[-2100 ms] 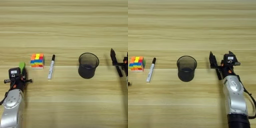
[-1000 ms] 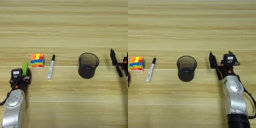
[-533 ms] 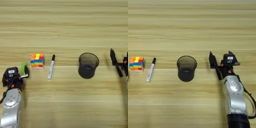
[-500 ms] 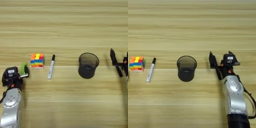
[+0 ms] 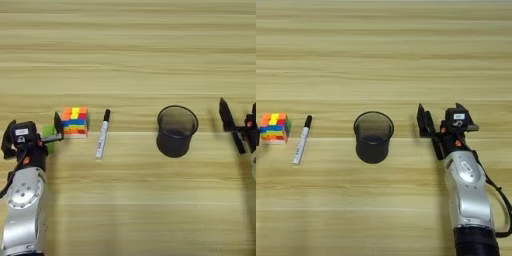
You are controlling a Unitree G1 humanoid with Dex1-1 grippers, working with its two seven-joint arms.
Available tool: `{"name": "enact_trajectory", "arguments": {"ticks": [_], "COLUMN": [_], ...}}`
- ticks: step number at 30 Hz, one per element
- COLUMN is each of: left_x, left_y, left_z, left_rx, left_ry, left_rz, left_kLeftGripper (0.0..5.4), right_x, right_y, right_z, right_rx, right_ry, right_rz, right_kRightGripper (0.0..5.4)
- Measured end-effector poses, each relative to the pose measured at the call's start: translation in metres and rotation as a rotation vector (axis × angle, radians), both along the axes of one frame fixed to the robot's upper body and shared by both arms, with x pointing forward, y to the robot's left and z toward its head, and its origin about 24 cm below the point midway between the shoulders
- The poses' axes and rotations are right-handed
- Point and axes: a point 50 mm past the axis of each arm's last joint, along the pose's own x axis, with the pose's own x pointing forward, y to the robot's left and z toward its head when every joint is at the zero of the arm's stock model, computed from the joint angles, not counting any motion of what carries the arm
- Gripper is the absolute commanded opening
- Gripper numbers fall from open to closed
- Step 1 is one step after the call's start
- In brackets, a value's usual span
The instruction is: Move the objects on the table
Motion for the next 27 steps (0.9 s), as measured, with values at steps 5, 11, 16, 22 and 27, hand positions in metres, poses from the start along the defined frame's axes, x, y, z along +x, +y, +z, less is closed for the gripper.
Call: {"name": "enact_trajectory", "arguments": {"ticks": [5,11,16,22,27], "left_x": [0.007,0.019,0.027,0.03,0.03], "left_y": [-0.004,-0.028,-0.053,-0.063,-0.064], "left_z": [0.012,0.015,0.005,-0.004,-0.009], "left_rx": [0.032,0.002,0.018,0.03,0.03], "left_ry": [-0.062,-0.082,-0.029,0.012,0.033], "left_rz": [-0.003,-0.101,-0.194,-0.218,-0.223], "left_kLeftGripper": [5.38,5.38,5.38,5.38,5.38], "right_x": [0.0,0.0,0.001,0.001,0.001], "right_y": [0.0,0.0,0.0,0.0,0.0], "right_z": [0.0,-0.001,0.0,0.0,0.0], "right_rx": [-0.001,-0.003,-0.005,-0.005,-0.005], "right_ry": [0.001,0.004,0.001,0.001,0.001], "right_rz": [0.0,0.0,0.002,0.002,0.003], "right_kRightGripper": [5.4,5.4,5.4,5.4,5.4]}}
